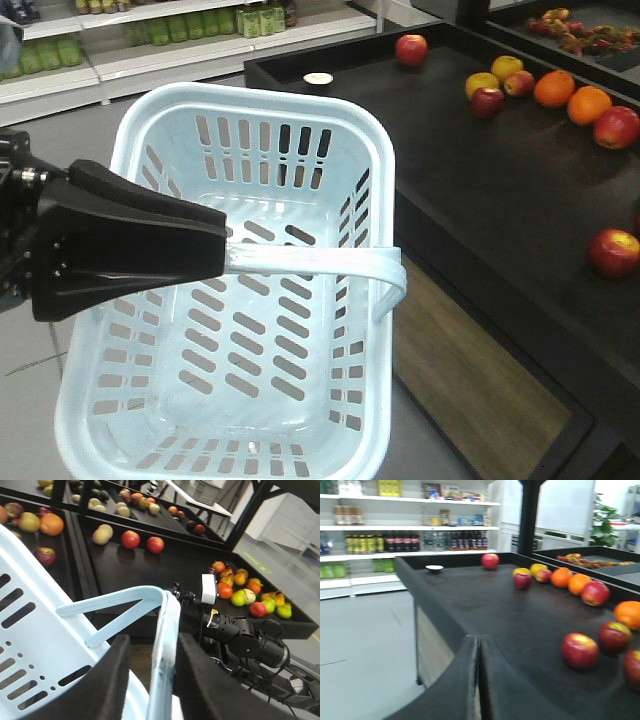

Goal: Pick three apples into basket with both arms
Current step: 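Hold the basket up and turn the base away from the table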

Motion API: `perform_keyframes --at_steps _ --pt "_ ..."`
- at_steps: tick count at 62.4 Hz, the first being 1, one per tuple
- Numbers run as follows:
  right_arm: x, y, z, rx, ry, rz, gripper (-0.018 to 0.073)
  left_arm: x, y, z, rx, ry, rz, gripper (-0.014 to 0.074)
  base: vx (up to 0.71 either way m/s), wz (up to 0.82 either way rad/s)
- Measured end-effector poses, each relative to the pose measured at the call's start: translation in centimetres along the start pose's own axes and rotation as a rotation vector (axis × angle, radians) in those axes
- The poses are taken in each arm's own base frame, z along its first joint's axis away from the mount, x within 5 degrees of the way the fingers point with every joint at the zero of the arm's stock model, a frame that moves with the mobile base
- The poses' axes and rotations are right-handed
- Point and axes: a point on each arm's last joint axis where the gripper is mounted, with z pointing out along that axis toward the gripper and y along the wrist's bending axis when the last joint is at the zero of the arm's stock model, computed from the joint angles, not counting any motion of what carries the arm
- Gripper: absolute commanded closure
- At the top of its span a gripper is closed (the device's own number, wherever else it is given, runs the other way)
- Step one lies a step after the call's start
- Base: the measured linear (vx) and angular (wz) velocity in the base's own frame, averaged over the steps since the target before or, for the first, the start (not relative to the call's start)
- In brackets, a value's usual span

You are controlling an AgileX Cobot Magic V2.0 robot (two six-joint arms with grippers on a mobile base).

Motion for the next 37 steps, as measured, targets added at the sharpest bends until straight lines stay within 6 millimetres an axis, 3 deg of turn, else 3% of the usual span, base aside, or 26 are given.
perform_keyframes --at_steps 37 --pt "0.0 0.0 0.0 0.0 0.0 0.0 0.0563 0.0 0.0 0.0 0.0 0.0 0.0 0.0604 -0.05 0.49"
